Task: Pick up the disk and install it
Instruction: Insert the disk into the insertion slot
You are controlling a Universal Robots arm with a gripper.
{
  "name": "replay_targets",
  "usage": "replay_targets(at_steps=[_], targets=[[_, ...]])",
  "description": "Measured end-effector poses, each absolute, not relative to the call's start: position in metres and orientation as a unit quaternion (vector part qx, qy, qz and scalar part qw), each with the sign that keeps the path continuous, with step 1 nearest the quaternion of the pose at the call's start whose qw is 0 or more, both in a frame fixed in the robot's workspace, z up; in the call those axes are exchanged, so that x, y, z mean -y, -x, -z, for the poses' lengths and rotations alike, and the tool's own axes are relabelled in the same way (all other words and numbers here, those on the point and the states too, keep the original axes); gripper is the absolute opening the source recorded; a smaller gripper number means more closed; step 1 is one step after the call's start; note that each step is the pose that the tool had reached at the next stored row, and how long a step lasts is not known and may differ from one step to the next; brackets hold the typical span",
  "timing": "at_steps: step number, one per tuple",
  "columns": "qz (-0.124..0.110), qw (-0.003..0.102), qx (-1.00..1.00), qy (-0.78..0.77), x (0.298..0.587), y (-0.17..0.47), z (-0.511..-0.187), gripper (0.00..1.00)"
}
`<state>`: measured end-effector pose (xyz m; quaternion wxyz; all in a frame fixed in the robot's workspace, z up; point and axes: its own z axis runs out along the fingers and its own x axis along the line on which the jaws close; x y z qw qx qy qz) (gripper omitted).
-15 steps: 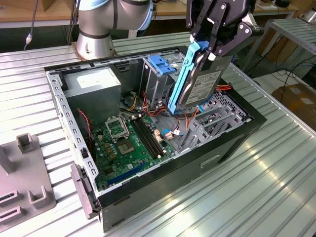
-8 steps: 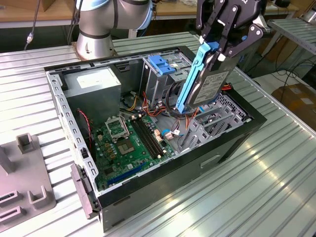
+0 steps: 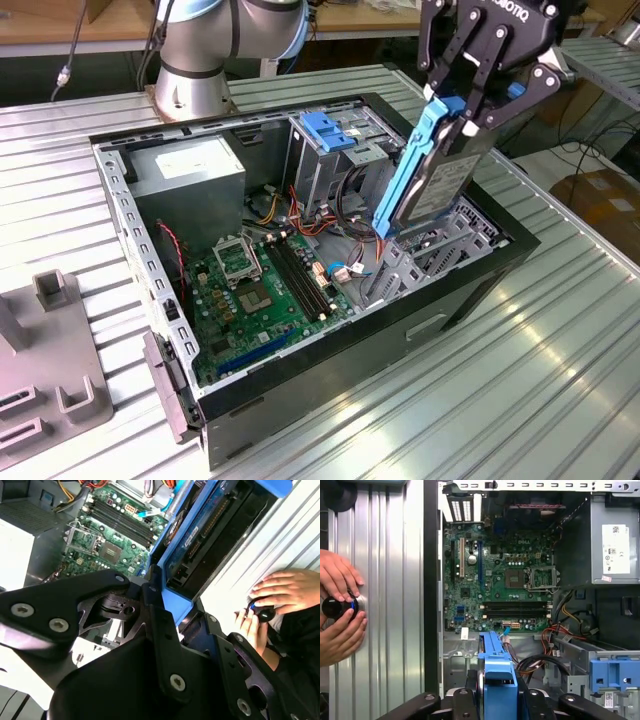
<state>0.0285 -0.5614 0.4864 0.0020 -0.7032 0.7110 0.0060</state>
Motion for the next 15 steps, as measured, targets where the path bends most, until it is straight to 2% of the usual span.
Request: replay_targets(at_steps=[15], targets=[[-0.006, 0.002, -0.711, 0.703, 0.568, -0.062, -0.479, 0.37]])
